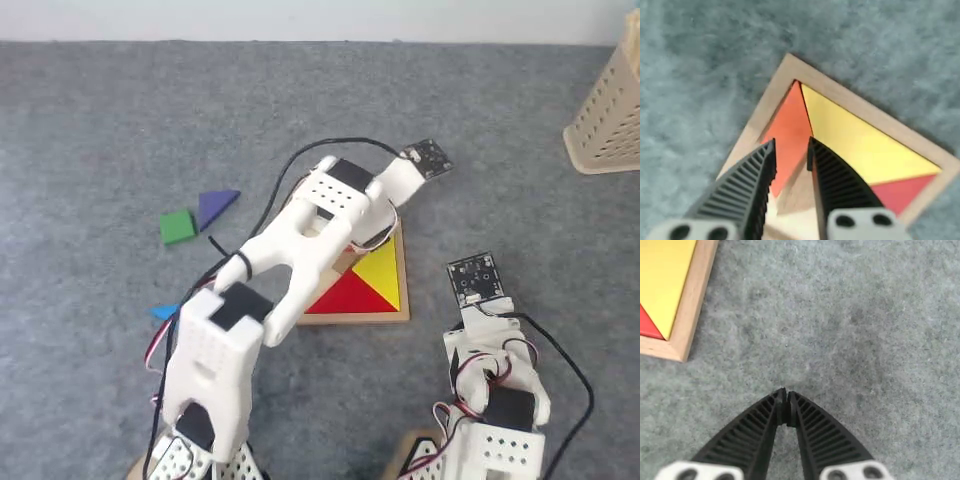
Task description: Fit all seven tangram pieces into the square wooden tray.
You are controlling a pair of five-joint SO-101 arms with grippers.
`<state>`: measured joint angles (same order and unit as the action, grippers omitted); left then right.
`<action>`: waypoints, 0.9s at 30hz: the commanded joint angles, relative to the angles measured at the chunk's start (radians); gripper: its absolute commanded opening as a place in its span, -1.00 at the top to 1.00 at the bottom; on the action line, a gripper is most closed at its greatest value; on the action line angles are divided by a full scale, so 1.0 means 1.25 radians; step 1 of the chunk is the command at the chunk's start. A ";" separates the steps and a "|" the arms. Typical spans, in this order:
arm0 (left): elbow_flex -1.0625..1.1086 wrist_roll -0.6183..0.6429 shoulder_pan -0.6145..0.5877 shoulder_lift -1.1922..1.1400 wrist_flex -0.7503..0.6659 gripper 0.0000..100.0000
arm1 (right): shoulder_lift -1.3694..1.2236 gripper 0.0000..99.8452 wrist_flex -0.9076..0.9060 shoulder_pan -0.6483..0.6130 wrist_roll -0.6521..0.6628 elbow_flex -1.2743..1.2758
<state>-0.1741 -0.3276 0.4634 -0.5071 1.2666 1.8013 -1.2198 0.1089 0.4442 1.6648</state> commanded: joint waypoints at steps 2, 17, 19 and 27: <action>0.031 0.025 -0.012 0.174 0.052 0.80 | -0.004 0.98 -0.003 -0.007 0.007 0.016; 0.524 -0.006 -0.076 0.358 -0.242 0.80 | -0.004 0.98 -0.003 -0.006 0.007 0.016; 0.497 -0.006 -0.074 0.319 -0.242 0.80 | -0.004 0.98 -0.003 -0.006 0.007 0.016; 0.416 -0.006 -0.066 0.198 -0.239 0.80 | -0.004 0.98 -0.003 -0.006 0.007 0.016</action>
<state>0.3751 -0.3214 0.3775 -0.2386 0.9812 1.8013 -1.2198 0.1089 0.4442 1.6648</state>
